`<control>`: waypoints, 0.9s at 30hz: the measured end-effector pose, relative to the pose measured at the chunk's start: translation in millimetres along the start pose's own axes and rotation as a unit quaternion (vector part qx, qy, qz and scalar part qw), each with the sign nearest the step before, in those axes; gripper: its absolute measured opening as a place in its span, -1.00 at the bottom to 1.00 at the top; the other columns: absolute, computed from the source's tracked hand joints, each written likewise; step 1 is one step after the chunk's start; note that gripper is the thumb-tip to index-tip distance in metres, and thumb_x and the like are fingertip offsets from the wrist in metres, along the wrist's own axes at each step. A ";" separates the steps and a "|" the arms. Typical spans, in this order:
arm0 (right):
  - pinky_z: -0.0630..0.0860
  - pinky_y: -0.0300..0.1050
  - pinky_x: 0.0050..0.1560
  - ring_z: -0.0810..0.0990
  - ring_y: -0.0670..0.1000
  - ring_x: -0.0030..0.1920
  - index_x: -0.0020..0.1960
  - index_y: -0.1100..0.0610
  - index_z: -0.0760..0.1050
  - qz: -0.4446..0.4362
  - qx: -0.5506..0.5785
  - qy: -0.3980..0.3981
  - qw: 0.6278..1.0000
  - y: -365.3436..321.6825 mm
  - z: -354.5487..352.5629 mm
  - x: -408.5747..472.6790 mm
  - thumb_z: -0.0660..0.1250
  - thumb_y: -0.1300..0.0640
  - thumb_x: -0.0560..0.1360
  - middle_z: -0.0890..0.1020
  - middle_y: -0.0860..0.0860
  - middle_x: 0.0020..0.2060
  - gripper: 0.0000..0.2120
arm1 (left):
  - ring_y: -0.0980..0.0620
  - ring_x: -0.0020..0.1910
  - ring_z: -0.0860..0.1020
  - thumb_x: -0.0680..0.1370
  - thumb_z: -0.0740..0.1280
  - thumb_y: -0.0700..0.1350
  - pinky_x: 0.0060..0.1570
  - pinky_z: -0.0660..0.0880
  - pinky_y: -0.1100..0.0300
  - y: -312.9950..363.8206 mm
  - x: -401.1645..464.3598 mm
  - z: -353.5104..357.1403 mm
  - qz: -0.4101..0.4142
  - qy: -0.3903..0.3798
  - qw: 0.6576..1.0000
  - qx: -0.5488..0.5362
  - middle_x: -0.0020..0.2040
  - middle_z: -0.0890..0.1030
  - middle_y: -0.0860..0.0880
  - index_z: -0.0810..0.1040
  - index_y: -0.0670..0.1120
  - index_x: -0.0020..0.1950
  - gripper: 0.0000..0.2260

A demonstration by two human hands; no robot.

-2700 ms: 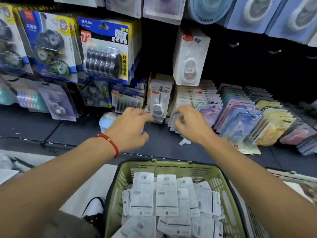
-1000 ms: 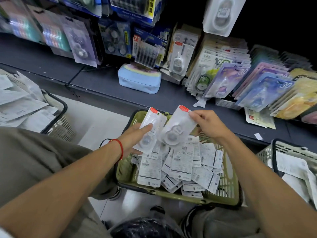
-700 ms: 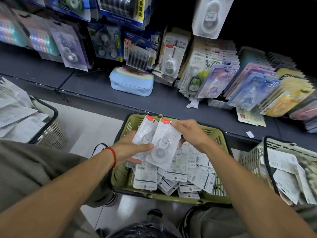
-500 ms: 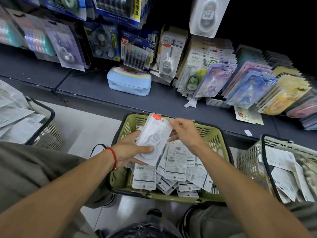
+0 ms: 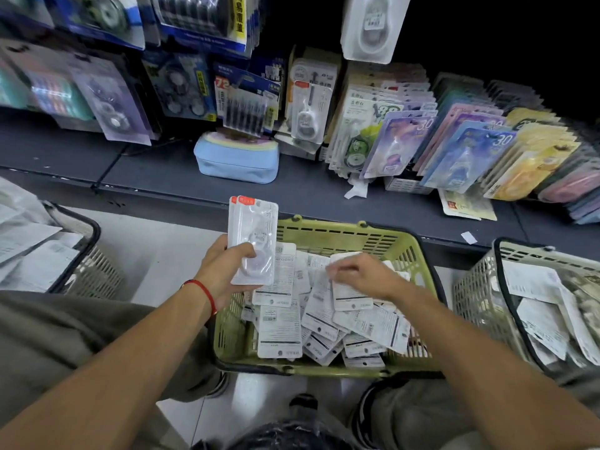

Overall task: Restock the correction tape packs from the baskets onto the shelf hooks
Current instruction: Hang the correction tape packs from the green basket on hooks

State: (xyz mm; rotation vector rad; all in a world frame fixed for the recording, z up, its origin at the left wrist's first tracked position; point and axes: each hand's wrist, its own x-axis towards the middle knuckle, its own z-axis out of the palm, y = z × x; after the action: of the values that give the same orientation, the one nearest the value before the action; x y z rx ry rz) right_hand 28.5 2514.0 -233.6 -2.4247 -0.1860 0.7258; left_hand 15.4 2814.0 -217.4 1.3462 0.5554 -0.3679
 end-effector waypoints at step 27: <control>0.39 0.01 0.44 0.47 0.20 0.49 0.60 0.02 0.38 0.005 -0.173 0.039 0.984 29.1 -0.1 -8.4 0.17 0.04 0.75 0.52 0.12 0.49 -0.58 | -0.18 0.14 0.72 0.49 0.58 -0.16 0.02 0.68 -0.27 1.2 -5.9 16.2 0.006 -0.057 0.998 -0.003 0.20 0.73 -0.09 0.54 -0.01 0.37 -0.52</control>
State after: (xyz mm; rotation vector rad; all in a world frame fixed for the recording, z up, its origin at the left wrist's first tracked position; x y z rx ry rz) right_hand 20.4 2487.9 -246.7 -2.7796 -0.2890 0.6445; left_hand 13.9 2798.0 -211.1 1.3143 0.4530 -0.4292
